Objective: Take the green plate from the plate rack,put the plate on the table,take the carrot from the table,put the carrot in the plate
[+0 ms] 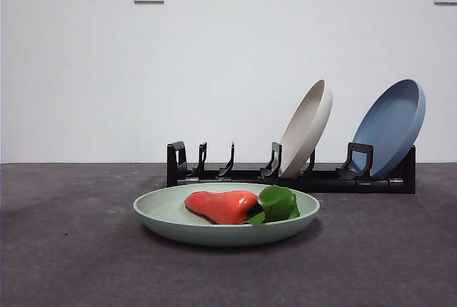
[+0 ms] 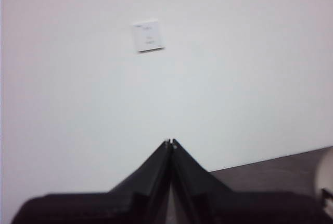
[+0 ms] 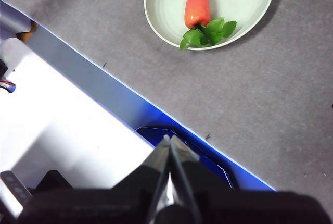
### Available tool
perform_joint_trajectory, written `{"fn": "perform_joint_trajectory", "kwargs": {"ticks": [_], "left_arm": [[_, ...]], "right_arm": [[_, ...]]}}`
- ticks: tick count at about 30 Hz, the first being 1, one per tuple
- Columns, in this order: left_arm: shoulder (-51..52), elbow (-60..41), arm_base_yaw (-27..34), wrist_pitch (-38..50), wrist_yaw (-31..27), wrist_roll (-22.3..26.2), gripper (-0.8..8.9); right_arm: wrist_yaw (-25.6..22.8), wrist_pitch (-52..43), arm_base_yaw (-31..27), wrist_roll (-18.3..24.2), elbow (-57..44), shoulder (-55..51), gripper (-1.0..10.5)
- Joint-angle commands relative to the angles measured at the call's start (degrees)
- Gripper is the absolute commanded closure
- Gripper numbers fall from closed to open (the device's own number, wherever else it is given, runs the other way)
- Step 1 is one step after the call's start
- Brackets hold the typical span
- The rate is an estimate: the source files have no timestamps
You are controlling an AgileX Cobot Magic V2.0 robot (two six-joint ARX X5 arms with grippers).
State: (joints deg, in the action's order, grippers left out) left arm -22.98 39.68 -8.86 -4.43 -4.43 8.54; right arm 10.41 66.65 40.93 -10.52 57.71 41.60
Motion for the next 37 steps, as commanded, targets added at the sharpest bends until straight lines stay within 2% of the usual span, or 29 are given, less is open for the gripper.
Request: {"fn": "perform_joint_trajectory", "kwargs": {"ticks": [1, 9, 15, 24, 29, 37], "left_arm": [[4.15, -9.33, 2.62, 1.86, 0.13, 0.24, 8.17], [15.96, -27.02, 5.92, 2.23, 0.17, -3.3, 8.17], [20.5, -34.32, 6.01, 2.19, 0.24, -4.68, 8.17], [22.91, -39.5, 6.03, -2.16, 0.26, -9.05, 8.17], [22.91, -39.5, 6.01, -6.01, 0.31, -9.99, 8.17], [22.88, -39.5, 6.01, -5.9, 1.57, -10.45, 8.17]], "right_arm": [[-0.09, -0.15, 0.13, 0.28, -0.11, -0.04, 9.5], [-0.09, -0.15, 0.13, 0.31, -0.11, -0.04, 9.5], [-0.11, -0.15, 0.13, 0.31, -0.11, -0.04, 9.5], [-0.09, -0.15, 0.13, 0.28, -0.11, -0.04, 9.5], [-0.11, -0.15, 0.13, 0.28, -0.11, -0.04, 9.5], [-0.11, -0.15, 0.13, 0.28, -0.11, -0.04, 9.5]]}}
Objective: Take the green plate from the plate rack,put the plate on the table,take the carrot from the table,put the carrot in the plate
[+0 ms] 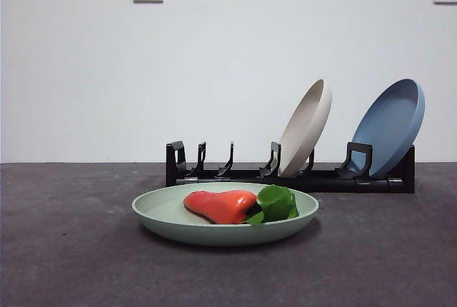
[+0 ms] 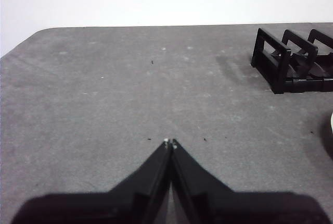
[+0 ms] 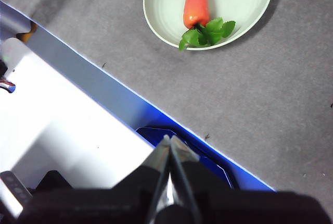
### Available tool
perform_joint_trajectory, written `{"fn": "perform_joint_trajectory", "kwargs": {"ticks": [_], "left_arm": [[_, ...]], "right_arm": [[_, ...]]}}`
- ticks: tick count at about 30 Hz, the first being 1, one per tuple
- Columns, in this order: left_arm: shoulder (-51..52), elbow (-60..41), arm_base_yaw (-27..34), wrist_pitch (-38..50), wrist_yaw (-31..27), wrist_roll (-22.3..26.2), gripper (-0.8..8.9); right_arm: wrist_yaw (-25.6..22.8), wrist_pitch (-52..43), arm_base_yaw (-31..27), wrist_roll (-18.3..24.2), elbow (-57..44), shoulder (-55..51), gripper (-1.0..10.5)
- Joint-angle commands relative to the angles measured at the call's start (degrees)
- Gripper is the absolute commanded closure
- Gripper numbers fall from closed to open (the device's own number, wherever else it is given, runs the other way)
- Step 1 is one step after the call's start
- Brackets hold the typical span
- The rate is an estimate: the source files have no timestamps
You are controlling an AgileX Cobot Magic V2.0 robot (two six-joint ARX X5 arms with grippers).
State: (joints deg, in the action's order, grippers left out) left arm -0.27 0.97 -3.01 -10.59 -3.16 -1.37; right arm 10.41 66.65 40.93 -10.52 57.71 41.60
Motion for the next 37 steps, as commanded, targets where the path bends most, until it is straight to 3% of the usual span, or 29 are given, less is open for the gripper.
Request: {"fn": "perform_joint_trajectory", "kwargs": {"ticks": [1, 19, 22, 29, 33, 37], "left_arm": [[0.17, -0.79, 0.15, 0.26, 0.31, -0.55, 8.17], [0.17, -0.79, 0.15, 0.26, 0.31, -0.55, 8.17], [0.17, -0.79, 0.15, 0.26, 0.31, -0.55, 8.17], [0.17, -0.79, 0.15, 0.26, 0.33, -0.55, 8.17], [0.17, -0.79, 0.15, 0.26, 0.33, -0.55, 8.17], [0.17, -0.79, 0.15, 0.26, 0.31, -0.55, 8.17]], "right_arm": [[-0.11, -0.15, 0.13, 0.28, -0.11, -0.04, 9.5], [-0.46, -0.13, -0.39, 0.37, -0.11, -0.96, 9.5], [-2.82, -1.55, -3.32, 4.46, -0.15, -3.69, 9.5], [-2.89, -17.44, -18.16, 6.8, -6.71, -14.58, 9.5], [-2.91, -28.0, -24.94, 9.6, -17.22, -21.86, 9.5], [-2.93, -42.95, -28.74, 8.5, -30.84, -28.68, 9.5]]}}
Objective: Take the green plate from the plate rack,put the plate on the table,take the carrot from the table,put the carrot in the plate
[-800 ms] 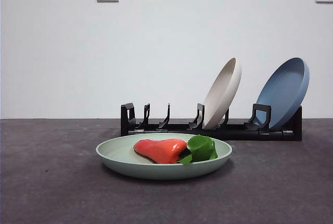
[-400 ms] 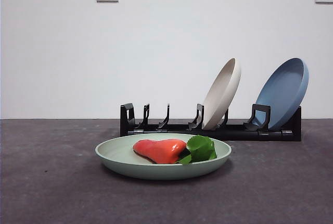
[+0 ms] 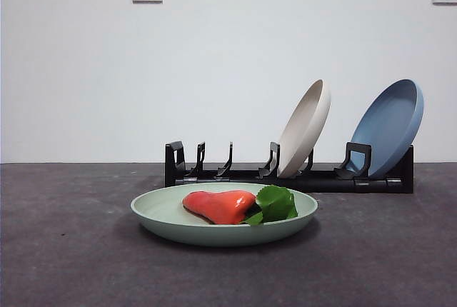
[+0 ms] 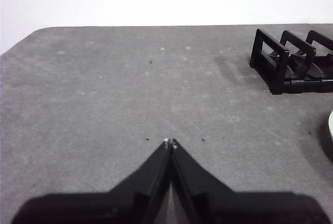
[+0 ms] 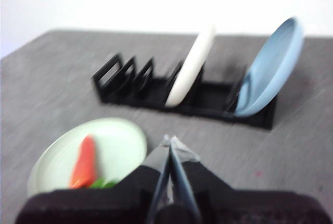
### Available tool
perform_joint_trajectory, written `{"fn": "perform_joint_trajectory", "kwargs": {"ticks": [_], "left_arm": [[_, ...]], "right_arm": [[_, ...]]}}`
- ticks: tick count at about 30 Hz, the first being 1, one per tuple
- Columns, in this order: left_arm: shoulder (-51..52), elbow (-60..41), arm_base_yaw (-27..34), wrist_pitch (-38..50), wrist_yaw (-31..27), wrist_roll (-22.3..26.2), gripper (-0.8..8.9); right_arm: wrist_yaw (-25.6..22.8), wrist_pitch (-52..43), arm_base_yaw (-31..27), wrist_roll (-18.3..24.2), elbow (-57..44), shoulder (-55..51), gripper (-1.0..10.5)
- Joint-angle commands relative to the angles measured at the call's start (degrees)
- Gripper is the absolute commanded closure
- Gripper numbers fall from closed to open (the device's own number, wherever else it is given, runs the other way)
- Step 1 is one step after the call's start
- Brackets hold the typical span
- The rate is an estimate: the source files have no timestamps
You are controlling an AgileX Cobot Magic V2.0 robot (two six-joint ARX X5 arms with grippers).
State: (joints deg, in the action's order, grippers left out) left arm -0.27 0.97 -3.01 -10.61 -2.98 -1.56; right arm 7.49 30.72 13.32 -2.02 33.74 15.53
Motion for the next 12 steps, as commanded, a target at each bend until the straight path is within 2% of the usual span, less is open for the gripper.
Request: {"fn": "perform_joint_trajectory", "kwargs": {"ticks": [1, 5, 12], "left_arm": [[0.17, -0.79, 0.15, 0.28, 0.15, -0.35, 8.17], [0.17, -0.79, 0.15, 0.28, 0.15, -0.35, 8.17], [0.17, -0.79, 0.15, 0.28, 0.15, -0.35, 8.17]], "right_arm": [[0.02, -9.73, -1.77, -0.13, -9.57, -3.89, 9.5], [-0.26, -16.9, -3.96, -0.26, -18.78, -7.98, 9.5], [-0.42, -19.61, -5.46, -0.26, -27.1, -12.41, 9.5]]}}
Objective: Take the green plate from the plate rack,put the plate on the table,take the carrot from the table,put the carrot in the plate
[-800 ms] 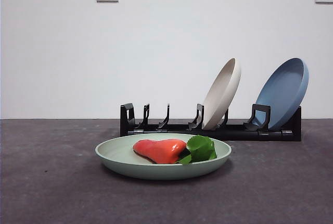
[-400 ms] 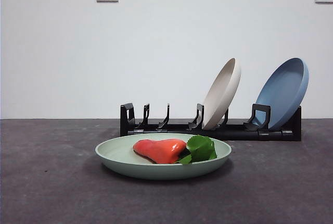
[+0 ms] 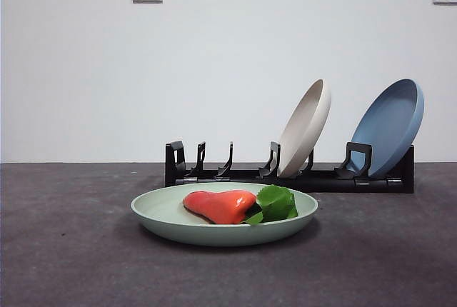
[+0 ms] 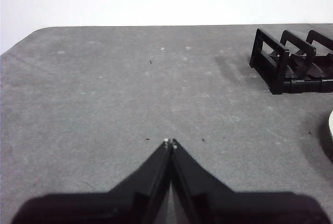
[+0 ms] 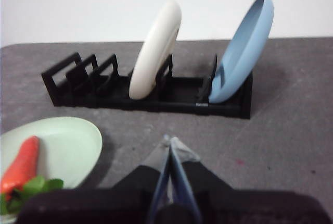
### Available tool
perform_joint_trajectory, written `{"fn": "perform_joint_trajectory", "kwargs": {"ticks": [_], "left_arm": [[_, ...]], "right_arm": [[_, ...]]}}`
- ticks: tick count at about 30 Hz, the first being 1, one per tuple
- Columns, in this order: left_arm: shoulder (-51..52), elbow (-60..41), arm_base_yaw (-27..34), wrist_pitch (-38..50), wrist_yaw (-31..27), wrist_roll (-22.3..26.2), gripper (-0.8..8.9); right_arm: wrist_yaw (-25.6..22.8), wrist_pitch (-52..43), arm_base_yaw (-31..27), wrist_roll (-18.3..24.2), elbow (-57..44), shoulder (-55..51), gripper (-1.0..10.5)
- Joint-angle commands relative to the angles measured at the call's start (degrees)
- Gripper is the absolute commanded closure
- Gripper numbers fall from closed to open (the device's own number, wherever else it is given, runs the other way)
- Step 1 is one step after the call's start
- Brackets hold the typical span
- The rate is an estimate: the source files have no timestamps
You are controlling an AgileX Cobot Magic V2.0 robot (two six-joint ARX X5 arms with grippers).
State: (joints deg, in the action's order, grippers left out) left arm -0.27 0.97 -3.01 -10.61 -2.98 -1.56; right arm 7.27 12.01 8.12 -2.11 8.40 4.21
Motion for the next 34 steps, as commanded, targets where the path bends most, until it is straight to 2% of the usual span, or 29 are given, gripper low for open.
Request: {"fn": "perform_joint_trajectory", "kwargs": {"ticks": [1, 16, 34], "left_arm": [[0.17, -0.79, 0.15, 0.28, 0.15, -0.35, 8.17], [0.17, -0.79, 0.15, 0.28, 0.15, -0.35, 8.17], [0.17, -0.79, 0.15, 0.28, 0.15, -0.35, 8.17]], "right_arm": [[-0.2, -0.9, -0.26, -0.2, -2.51, -1.57, 9.5], [-0.15, -1.09, -0.24, -3.45, -7.72, -4.15, 9.5], [-0.26, -1.09, -0.22, -3.41, -7.69, -4.15, 9.5]]}}
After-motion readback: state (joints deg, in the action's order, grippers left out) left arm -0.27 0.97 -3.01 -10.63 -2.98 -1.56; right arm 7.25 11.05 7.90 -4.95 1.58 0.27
